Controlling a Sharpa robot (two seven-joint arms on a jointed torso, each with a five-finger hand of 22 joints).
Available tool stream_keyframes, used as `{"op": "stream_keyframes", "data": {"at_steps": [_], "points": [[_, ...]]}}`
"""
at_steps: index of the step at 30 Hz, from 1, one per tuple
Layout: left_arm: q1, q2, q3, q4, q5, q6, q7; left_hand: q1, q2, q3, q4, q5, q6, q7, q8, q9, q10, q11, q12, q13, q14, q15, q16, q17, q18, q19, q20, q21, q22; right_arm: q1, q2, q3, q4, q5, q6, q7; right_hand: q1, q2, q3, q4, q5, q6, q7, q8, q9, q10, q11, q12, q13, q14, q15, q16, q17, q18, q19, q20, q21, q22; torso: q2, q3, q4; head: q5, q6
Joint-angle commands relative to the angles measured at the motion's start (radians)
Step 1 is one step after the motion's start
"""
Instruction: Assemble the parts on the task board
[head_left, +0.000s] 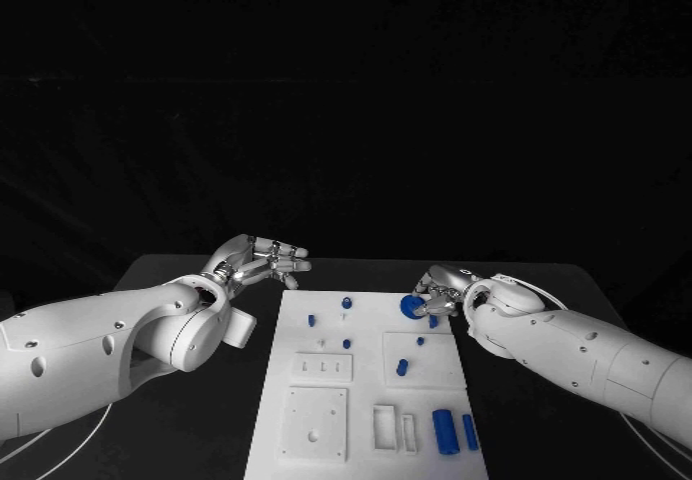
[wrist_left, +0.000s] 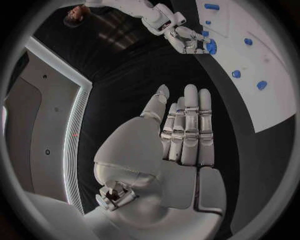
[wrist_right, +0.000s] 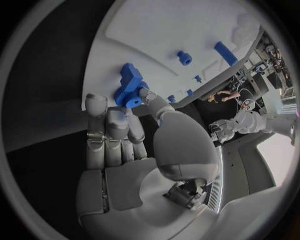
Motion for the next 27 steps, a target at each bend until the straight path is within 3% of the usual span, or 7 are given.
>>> {"op": "stream_keyframes", "data": {"at_steps": [1,14,27], "points": [[0.001,0.004,0.001,0.000,-0.004,0.011,0.005,0.007,0.000,0.000,0.000,-0.002,-0.004,0.001,-0.004,0.001,-0.006,0.001,-0.002,0.000,-0.005,0.002,0.002,-0.001,0.010,0.001,0.002,-0.003,0.001,-0.007,0.000,-0.004,0.004,-0.066,-0.026,-0.031,0.008,-0.003,-0.015,0.009,-0.009,0.044,-0.015,0.005,0.006,0.004,-0.008,0.007,0.002,0.006,-0.006,0.004,0.002,0.005,0.049,-0.005,0.006,0.002,-0.001,0.0002,0.0000,0.001,0.001],[0.001,0.007,0.001,-0.006,-0.004,0.008,0.006,0.008,0.000,0.004,-0.001,-0.001,-0.004,0.001,-0.004,0.001,-0.006,0.001,-0.002,0.000,-0.005,0.002,0.002,-0.002,0.011,0.000,0.002,-0.004,0.008,-0.005,-0.001,-0.004,0.047,-0.108,-0.115,-0.068,0.014,-0.001,-0.018,0.016,-0.006,0.070,-0.022,0.005,0.006,0.014,-0.012,0.019,0.013,0.007,-0.010,0.008,0.007,0.000,0.051,-0.010,0.029,0.011,-0.002,-0.0001,-0.0002,0.006,0.003],[0.001,0.012,0.001,-0.015,-0.004,0.004,0.009,0.008,0.000,0.004,-0.001,-0.001,-0.004,0.001,-0.004,0.001,-0.006,0.001,-0.002,0.000,-0.005,0.002,0.002,-0.002,0.011,0.000,0.002,-0.004,0.008,0.005,-0.004,-0.003,0.156,-0.166,-0.171,-0.114,0.018,-0.019,0.006,0.037,-0.013,0.076,-0.024,0.005,0.006,0.018,-0.013,0.018,0.016,0.007,-0.011,0.010,0.007,-0.002,0.052,-0.011,0.059,0.025,-0.001,0.0009,-0.0002,0.016,0.010]]}}
